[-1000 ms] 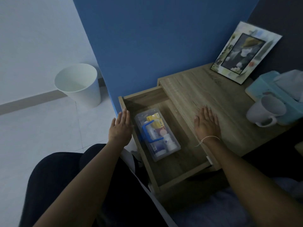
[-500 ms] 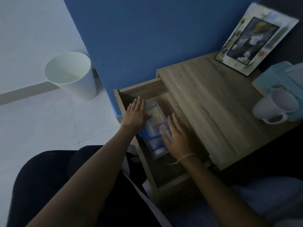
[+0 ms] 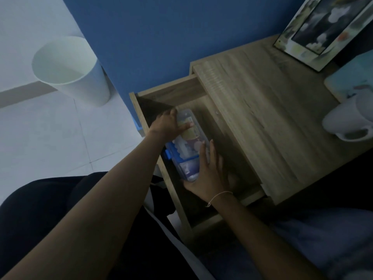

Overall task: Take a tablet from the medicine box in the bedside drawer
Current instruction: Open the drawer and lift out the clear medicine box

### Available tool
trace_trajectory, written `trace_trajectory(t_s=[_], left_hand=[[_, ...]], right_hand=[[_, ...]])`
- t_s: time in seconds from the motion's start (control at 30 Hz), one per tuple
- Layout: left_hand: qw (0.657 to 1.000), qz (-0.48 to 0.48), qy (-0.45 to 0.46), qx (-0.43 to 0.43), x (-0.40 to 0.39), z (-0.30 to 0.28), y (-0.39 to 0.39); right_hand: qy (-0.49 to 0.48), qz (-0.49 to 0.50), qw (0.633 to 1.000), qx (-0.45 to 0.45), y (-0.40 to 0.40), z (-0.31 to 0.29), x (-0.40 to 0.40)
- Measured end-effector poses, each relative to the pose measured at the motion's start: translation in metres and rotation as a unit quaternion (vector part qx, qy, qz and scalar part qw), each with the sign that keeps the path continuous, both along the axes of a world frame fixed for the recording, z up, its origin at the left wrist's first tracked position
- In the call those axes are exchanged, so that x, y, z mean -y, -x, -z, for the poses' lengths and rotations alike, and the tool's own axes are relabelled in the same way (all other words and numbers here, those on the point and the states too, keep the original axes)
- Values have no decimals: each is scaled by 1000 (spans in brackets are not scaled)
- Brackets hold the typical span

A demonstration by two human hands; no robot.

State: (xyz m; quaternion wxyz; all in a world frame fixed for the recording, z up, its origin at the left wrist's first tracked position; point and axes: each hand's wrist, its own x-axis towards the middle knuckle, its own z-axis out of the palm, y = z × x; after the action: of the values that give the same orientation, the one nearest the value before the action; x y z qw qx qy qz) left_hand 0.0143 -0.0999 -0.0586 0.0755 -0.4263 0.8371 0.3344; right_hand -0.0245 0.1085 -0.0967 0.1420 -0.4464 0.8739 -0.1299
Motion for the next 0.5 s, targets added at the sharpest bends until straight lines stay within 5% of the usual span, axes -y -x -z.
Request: trace_trajectory(t_s=[0.5], left_hand=[[1000,-9,8,17,-8,-21,-2]], right_hand=[[5,-24,999,41,4,-24,-4]])
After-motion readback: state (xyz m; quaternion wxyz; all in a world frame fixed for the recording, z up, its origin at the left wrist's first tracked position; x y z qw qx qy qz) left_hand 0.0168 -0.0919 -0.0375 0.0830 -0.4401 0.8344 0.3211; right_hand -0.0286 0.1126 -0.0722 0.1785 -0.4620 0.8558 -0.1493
